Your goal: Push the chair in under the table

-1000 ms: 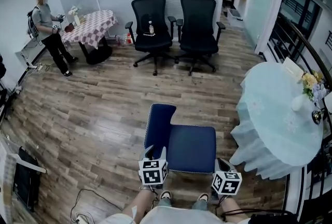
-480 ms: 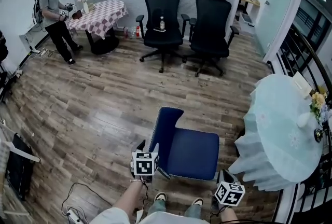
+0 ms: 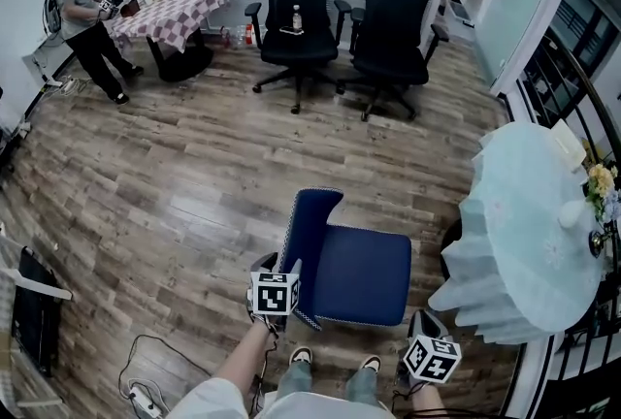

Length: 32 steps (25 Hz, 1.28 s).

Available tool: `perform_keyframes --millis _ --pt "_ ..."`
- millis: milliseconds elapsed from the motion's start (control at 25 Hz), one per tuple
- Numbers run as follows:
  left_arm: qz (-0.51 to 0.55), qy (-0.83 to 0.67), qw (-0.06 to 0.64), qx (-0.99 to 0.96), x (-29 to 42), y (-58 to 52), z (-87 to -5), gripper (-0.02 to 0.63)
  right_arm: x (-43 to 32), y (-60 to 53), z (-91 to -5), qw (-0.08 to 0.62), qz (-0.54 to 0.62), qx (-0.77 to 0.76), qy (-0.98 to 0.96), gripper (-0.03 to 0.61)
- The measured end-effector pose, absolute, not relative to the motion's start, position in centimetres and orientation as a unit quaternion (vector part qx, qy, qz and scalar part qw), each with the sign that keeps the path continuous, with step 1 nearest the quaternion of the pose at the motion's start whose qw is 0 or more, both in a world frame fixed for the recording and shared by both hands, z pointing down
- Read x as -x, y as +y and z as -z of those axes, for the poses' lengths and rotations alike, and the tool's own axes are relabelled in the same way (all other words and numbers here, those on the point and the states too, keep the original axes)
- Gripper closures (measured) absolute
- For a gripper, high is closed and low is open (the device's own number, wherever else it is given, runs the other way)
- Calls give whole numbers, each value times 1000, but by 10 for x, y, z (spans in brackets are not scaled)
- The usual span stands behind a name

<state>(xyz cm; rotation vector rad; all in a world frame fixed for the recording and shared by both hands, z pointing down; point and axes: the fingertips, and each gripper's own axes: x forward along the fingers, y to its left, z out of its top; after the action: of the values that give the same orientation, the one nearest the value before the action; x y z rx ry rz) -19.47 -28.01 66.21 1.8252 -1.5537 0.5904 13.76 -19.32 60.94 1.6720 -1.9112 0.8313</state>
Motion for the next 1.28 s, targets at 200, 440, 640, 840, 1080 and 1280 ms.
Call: perform_keyframes --millis 200,440,640,840,1080,1280 --pt "-222 -608 327 -688 198 -282 -662 486 -138 -189 -610 232 -307 -617 -686 561" --pt "-196 -636 328 -670 199 -282 -664 509 -151 -179 -610 228 -312 -632 -672 561" --pt "-175 -654 345 -650 198 -281 -668 517 -159 -175 -613 219 -313 -640 -666 561" --pt "-176 -654 352 -646 198 -280 -668 517 -168 -170 -613 218 -315 -645 -661 561" --pt "-173 -657 362 -638 189 -266 -668 520 -177 -168 -610 211 -314 -650 -659 561" --pt "-169 -654 369 -638 181 -260 -669 520 -182 -165 -610 207 -313 -653 -658 561"
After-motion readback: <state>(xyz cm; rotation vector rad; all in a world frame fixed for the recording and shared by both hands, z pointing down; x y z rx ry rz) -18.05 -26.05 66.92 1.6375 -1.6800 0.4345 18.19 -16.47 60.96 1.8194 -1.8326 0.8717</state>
